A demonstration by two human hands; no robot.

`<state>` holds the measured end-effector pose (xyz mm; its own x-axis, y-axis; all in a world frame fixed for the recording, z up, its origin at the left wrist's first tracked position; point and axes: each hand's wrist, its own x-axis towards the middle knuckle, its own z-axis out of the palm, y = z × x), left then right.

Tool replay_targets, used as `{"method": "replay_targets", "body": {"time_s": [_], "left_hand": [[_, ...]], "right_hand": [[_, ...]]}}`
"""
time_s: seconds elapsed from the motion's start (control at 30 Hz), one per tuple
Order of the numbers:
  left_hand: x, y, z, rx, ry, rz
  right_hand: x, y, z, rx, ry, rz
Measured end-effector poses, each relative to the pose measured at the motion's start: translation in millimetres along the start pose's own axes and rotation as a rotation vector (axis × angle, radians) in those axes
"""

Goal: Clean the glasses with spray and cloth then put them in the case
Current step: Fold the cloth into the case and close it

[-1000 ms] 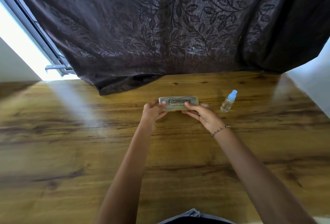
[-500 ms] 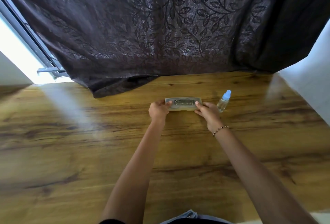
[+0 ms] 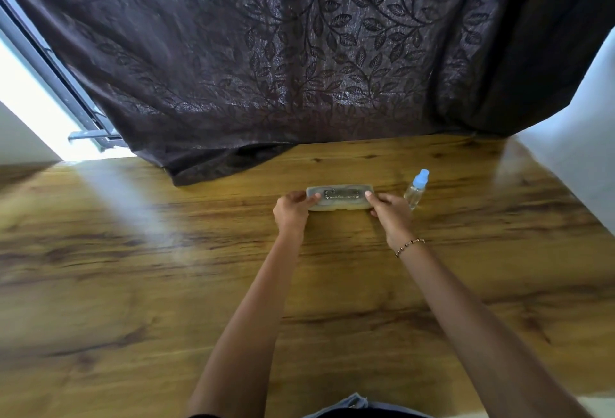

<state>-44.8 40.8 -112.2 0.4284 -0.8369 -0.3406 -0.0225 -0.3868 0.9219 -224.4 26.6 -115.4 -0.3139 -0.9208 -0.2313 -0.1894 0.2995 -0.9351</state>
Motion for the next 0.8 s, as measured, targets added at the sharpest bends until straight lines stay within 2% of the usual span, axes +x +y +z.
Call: {"method": "replay_targets", "body": {"time_s": [0.3,0.5,0.63,0.8], "left_hand": [[-1,-8,-4,-0.041,0.006,0.056],[1,-11,-6,-0.077,0.007,0.049],[2,-11,-5,-0.086,0.003,0.032],[3,-11,-7,-0.103,-0.017,0.002]], "right_hand": [[-2,21,-35,-0.069,0.164,-0.036],[1,25,-67,-0.028,0.267,-0.033],[7,16,-74,-0.097,0.221,-0.111],[15,12,-72,-0.147,0.108,-0.115]]}}
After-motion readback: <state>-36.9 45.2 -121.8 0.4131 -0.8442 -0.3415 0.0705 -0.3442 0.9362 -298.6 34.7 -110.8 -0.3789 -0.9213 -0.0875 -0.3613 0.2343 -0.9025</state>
